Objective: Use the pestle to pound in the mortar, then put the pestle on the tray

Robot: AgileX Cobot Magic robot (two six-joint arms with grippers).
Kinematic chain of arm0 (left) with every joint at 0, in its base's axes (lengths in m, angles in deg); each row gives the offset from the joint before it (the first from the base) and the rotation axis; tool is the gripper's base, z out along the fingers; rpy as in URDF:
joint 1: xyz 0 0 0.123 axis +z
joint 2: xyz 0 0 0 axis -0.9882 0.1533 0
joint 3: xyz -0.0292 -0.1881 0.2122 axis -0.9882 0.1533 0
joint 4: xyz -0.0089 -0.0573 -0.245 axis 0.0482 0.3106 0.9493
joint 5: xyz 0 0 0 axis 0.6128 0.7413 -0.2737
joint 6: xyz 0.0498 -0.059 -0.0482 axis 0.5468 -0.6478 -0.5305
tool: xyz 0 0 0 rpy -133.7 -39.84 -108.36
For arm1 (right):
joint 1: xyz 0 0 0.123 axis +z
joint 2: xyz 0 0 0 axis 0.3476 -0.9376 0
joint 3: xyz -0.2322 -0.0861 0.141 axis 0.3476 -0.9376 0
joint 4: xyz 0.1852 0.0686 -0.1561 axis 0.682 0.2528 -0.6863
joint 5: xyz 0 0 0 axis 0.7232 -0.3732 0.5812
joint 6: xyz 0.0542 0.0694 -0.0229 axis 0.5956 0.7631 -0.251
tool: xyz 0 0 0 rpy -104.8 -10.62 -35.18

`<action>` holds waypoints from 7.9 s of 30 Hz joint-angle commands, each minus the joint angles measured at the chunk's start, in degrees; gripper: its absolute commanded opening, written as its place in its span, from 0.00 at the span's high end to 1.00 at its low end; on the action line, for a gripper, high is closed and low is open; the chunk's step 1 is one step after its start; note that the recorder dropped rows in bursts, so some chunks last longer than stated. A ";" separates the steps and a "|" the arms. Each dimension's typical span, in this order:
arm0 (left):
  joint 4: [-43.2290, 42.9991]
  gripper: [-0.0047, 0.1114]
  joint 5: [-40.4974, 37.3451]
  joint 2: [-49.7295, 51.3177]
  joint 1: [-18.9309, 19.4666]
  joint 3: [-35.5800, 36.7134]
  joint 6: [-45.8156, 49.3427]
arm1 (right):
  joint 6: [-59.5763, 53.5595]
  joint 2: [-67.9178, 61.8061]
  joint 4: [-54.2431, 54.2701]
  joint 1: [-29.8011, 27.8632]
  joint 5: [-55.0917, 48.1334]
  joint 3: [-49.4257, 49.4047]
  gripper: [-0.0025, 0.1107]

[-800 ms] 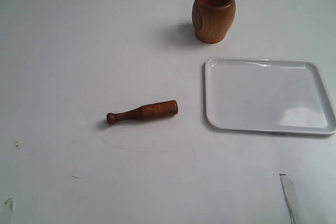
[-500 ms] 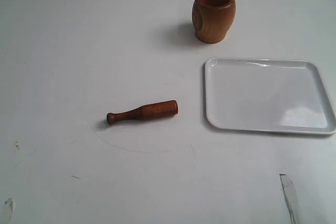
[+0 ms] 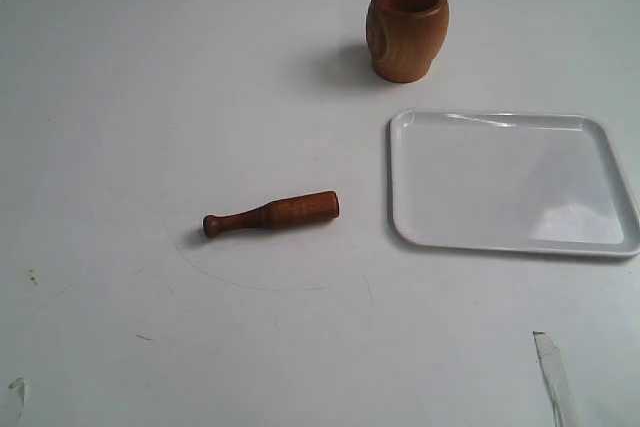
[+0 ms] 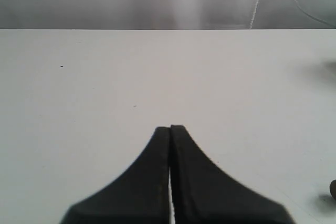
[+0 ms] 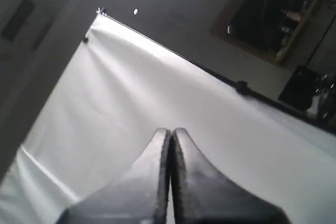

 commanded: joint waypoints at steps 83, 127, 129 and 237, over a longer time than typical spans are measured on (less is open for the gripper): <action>0.42 0.96 0.17 -0.07 -0.44 0.03 -0.47 | -51.51 -122.65 -51.30 54.14 -71.99 84.57 0.55; 0.42 0.96 0.17 -0.07 -0.44 0.03 -0.47 | -19.24 -105.49 -36.79 24.49 35.43 50.57 0.98; 0.42 0.96 0.17 -0.07 -0.44 0.03 -0.47 | -14.30 -110.13 -38.52 21.81 38.67 50.57 0.98; 0.42 0.96 0.17 -0.07 -0.44 0.03 -0.47 | -25.74 -104.64 -44.84 20.04 29.25 56.64 0.98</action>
